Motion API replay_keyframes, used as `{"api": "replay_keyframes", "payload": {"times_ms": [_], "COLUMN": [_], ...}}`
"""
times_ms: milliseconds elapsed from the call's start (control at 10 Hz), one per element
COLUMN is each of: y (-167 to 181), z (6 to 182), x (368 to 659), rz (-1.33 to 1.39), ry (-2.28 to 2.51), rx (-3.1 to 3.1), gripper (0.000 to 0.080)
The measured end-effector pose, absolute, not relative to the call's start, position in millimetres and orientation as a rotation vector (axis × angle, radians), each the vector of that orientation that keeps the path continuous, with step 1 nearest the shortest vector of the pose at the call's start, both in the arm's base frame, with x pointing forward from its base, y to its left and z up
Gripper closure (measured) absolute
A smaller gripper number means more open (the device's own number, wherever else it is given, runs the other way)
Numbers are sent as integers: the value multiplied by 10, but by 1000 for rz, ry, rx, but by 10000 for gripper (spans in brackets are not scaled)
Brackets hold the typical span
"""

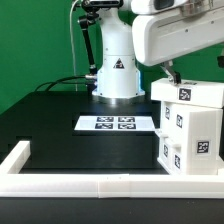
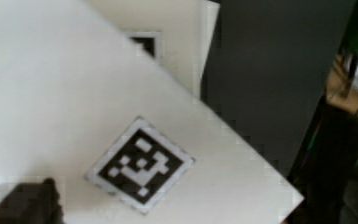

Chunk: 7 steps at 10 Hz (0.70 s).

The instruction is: Assemble cabinet

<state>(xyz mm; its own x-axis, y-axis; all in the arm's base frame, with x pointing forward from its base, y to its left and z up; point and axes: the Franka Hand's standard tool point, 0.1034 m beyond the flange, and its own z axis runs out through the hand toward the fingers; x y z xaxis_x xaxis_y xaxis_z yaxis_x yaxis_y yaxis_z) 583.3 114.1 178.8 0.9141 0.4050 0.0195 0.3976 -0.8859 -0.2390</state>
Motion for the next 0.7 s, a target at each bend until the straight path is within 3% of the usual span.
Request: {"api": "replay_keyframes", "payload": {"times_ms": [700], "y": [1082], "z": [1672], "x": [5841], "rz": [-59], "ry": [-1272], "rx": [-2634], "gripper": [2]}}
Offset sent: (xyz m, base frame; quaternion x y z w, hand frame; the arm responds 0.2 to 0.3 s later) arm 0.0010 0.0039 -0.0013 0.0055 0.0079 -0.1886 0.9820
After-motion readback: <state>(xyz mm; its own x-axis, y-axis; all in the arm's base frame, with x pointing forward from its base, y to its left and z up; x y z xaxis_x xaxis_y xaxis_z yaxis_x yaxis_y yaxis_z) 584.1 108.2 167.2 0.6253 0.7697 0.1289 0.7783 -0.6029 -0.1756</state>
